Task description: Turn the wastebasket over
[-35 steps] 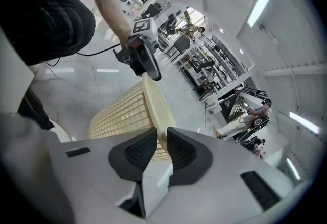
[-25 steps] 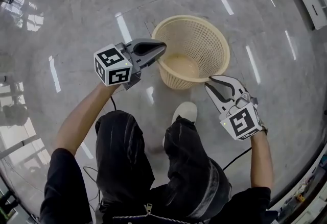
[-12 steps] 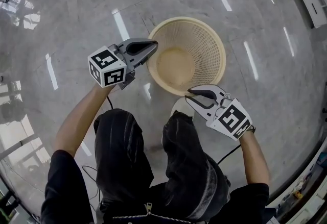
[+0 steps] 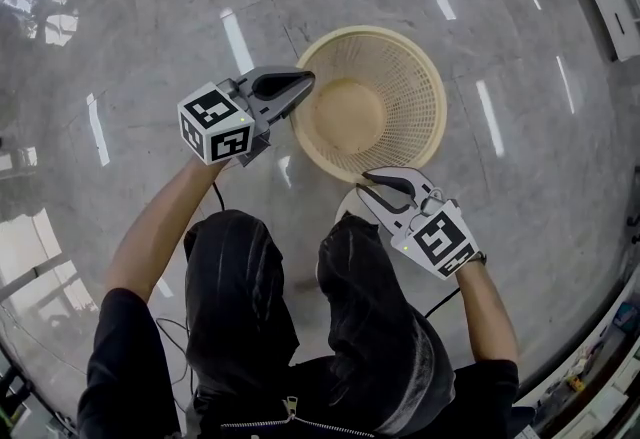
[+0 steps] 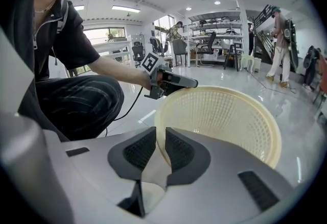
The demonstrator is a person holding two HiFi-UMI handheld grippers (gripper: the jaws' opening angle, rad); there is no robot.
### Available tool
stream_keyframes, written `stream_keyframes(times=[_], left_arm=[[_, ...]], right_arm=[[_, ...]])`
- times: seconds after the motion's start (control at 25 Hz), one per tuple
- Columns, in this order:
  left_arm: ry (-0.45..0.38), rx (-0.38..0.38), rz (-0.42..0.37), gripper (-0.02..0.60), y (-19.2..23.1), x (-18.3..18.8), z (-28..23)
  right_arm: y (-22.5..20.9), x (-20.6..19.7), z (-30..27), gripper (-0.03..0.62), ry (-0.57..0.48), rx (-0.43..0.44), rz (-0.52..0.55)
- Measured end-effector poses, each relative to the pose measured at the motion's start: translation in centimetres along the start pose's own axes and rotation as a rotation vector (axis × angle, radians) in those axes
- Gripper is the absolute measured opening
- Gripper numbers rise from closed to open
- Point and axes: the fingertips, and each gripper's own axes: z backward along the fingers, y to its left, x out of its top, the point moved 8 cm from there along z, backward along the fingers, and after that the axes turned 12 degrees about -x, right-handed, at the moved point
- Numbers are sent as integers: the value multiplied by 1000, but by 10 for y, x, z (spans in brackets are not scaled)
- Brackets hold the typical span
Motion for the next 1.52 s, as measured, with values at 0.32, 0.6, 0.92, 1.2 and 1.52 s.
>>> stream_keyframes(times=[0.32, 0.6, 0.92, 1.2, 1.52], left_arm=[[14, -10, -77, 5, -2, 9, 2], [-48, 44, -115, 5, -5, 37, 23], [-8, 244, -232, 3, -51, 98, 33], [-37, 231, -275, 3, -119, 221, 31], [62, 260, -295, 3, -246, 408, 44]], right_arm=[[-11, 13, 11, 34, -34, 3, -59], [-74, 36, 39, 29, -149, -444, -200], [-102, 65, 88, 12, -152, -696, -339], [-112, 165, 180, 12, -166, -673, -365], [-68, 327, 318, 14, -172, -683, -383]])
